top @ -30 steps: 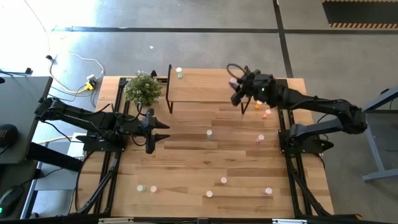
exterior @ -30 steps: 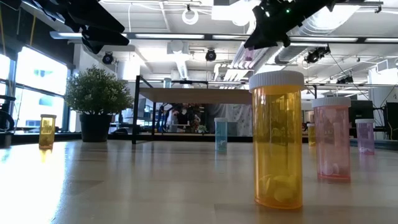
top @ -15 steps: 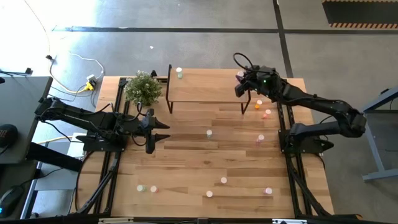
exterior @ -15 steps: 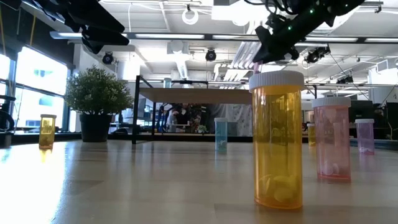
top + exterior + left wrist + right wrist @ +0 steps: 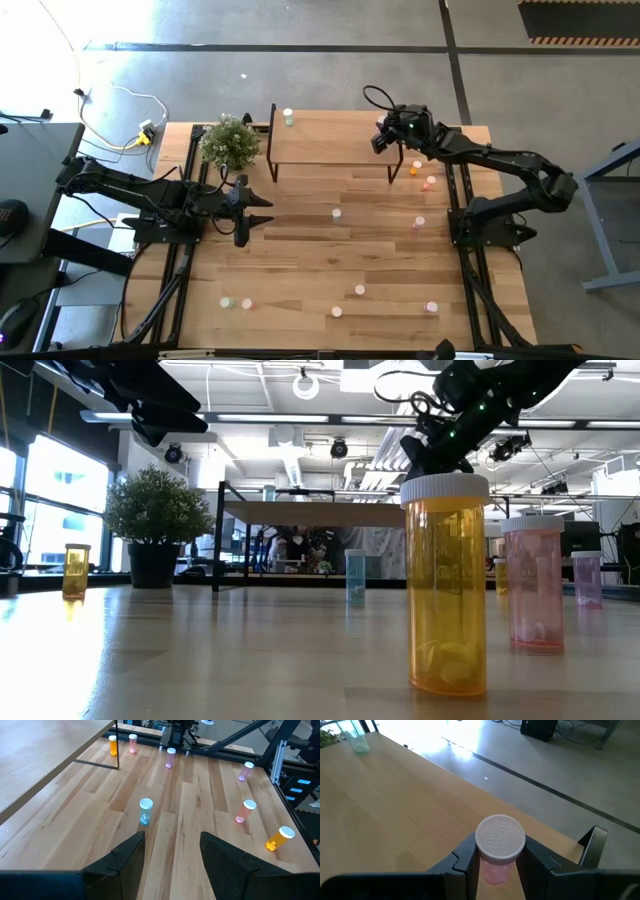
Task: Pick and place medicine bottles onto shelf by color
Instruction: Put the top left purple pill bottle on the shelf
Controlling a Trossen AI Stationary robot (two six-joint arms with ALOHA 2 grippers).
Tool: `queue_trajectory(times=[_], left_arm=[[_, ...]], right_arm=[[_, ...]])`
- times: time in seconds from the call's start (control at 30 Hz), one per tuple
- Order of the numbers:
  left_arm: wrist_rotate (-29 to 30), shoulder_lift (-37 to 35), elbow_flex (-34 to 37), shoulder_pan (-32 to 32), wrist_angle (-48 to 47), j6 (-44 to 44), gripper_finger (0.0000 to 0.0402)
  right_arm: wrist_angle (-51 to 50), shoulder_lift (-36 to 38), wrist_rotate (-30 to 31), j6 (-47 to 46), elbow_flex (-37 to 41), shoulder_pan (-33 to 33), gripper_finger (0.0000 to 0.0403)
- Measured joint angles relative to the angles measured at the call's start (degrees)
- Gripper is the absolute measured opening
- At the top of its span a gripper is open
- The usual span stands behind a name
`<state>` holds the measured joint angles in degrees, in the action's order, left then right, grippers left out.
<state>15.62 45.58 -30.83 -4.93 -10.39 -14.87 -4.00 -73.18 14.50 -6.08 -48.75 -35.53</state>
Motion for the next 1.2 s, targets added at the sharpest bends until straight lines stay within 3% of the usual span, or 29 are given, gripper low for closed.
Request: queue_trajectory(times=[1.2], left_arm=[[0.0, 0.0, 0.0, 0.0, 0.14, 0.02, 0.0182]], right_arm=[[0.24, -2.3, -0.17, 2.52, 0.02, -2.77, 0.0097]])
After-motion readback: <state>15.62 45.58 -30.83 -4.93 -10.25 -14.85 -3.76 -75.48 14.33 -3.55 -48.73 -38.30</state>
